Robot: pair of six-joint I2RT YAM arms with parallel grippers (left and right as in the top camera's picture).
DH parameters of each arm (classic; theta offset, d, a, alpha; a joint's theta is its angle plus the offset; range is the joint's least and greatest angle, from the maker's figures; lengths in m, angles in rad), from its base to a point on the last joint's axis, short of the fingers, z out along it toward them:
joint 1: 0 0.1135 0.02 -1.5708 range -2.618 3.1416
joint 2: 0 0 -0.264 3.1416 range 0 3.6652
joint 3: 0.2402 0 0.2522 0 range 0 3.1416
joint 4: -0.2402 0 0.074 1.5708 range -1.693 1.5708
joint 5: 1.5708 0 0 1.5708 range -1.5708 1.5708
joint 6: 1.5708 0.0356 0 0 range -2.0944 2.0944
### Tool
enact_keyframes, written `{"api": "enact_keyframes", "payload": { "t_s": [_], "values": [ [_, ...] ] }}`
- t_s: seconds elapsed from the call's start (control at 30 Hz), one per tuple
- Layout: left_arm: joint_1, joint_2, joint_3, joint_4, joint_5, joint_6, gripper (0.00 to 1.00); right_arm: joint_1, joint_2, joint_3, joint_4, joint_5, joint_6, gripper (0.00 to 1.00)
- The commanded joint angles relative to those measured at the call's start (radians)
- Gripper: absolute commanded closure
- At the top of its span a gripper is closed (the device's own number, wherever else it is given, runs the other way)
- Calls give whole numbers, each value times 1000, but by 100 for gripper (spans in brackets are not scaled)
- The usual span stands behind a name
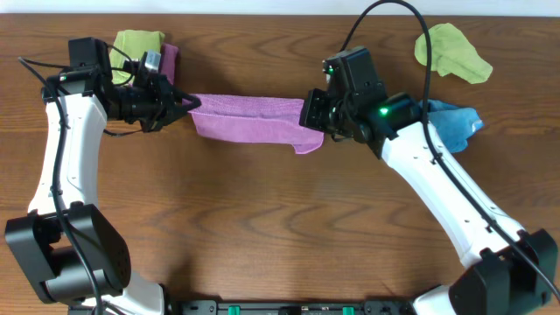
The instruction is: Fold the cloth
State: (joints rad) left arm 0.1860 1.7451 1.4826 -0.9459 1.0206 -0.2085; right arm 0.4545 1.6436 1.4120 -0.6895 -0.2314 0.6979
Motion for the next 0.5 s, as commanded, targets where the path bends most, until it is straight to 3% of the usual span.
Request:
{"api": "enact_keyframes", "payload": {
  "t_s": [0.0, 0.27, 0.33, 0.47],
  "values": [
    [10, 5, 5, 12, -83, 82, 94, -20, 4, -5, 22, 52, -51, 98],
    [-8, 7, 13, 407, -54, -114, 94, -110, 47, -4, 307, 12, -98, 98],
    [-8, 6, 35, 371, -21, -95, 94, -129, 47, 15, 273, -43, -115, 98],
    [-8, -5, 64, 71, -35, 119, 94, -123, 39, 48, 61, -84, -182, 98]
  ]
}}
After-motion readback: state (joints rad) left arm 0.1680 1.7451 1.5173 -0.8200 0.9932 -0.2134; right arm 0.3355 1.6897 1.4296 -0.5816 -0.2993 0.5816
